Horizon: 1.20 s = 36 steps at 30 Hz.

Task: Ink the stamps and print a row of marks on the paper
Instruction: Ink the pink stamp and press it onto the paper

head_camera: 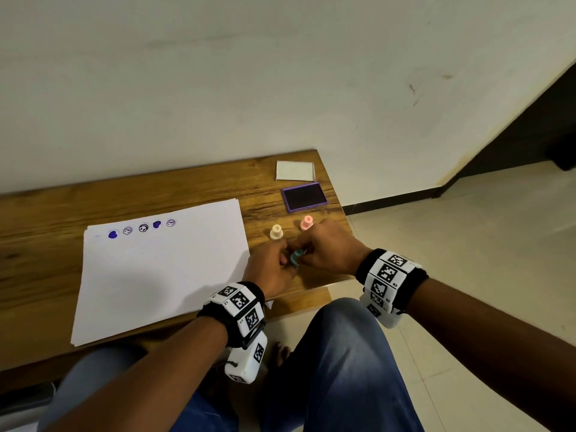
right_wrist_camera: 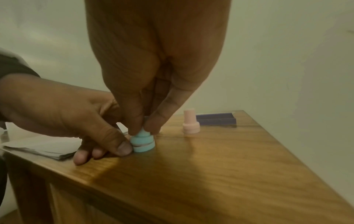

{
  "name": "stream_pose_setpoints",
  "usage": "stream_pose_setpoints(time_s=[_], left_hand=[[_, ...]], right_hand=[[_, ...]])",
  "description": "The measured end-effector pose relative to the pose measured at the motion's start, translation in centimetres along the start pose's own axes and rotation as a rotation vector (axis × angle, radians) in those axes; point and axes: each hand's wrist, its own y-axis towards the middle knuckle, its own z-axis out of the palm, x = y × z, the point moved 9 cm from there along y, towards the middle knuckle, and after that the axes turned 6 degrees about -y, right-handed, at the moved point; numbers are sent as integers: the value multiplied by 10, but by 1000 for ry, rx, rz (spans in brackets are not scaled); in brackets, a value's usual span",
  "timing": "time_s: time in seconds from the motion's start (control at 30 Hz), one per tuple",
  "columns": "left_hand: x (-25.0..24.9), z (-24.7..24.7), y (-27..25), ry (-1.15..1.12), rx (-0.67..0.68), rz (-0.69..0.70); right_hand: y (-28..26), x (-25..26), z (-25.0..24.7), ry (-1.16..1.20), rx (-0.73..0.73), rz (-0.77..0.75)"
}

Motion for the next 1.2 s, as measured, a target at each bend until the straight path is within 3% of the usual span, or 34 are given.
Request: stream_pose_setpoints(time_s=[0.27,0.57,1.1,1.2], left_hand=[[0,-1,0,-48,-5,2],[5,-1,0,-146,20,-30],[-2,-8,1,-31,-16,6],[-3,-8,-1,-17,-21,25]], right_hand=[[3,7,3,-133,49,-50],[3,13,4,-131,87,-99],[-2,-2,-2,86,30,23],[0,-19,-19,157,-57,97]])
